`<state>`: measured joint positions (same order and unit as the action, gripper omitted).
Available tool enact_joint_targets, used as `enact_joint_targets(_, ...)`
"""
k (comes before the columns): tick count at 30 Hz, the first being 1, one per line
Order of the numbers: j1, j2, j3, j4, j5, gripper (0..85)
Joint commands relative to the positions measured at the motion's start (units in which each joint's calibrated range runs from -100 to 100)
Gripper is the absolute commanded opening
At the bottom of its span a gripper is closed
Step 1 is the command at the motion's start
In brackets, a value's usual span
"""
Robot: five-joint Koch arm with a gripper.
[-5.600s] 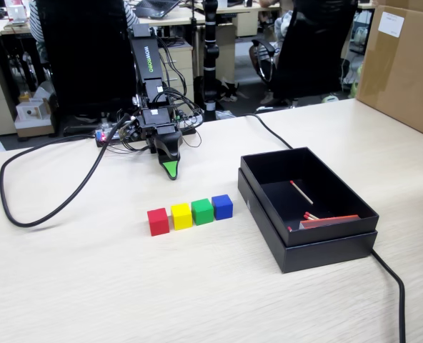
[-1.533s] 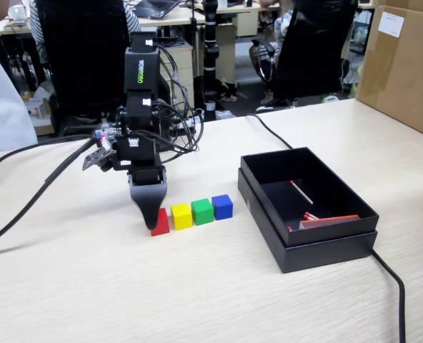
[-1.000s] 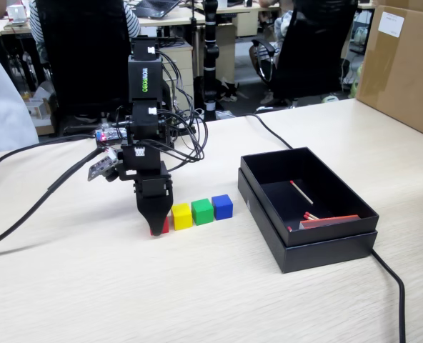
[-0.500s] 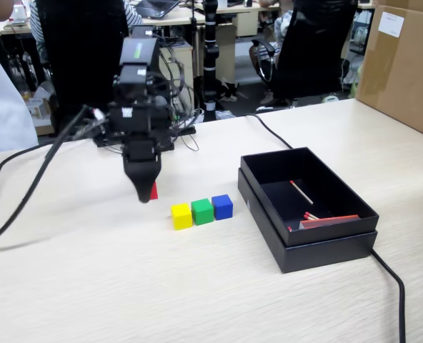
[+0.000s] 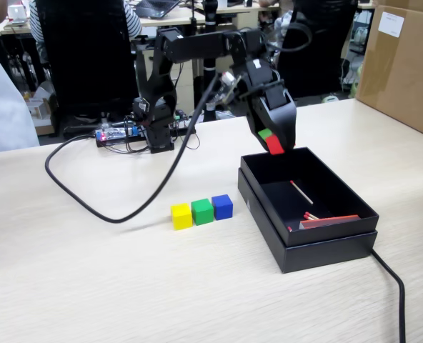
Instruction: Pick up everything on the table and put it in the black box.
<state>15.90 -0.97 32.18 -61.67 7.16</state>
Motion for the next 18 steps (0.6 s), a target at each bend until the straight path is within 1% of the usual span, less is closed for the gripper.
enact_joint_targets(1, 0.73, 4.01, 7.44, -0.14, 0.49, 2.8)
enact_joint_targets(4, 0.78, 13.88, 11.98, -0.92, 0.88, 2.8)
enact_joint_targets(6, 0.68, 20.99, 16.6, -3.6, 1.47, 3.2)
enact_joint_targets(11, 0.44, 24.21, 15.24, -3.68, 1.51, 3.2)
enact_joint_targets(13, 0.49, 24.67, 13.06, -4.98, 1.51, 17.7)
enact_joint_targets(14, 0.49, 25.12, 12.97, -6.28, 1.51, 27.4)
enact_joint_targets(18, 0.15, 23.06, 12.16, -6.36, 1.51, 39.4)
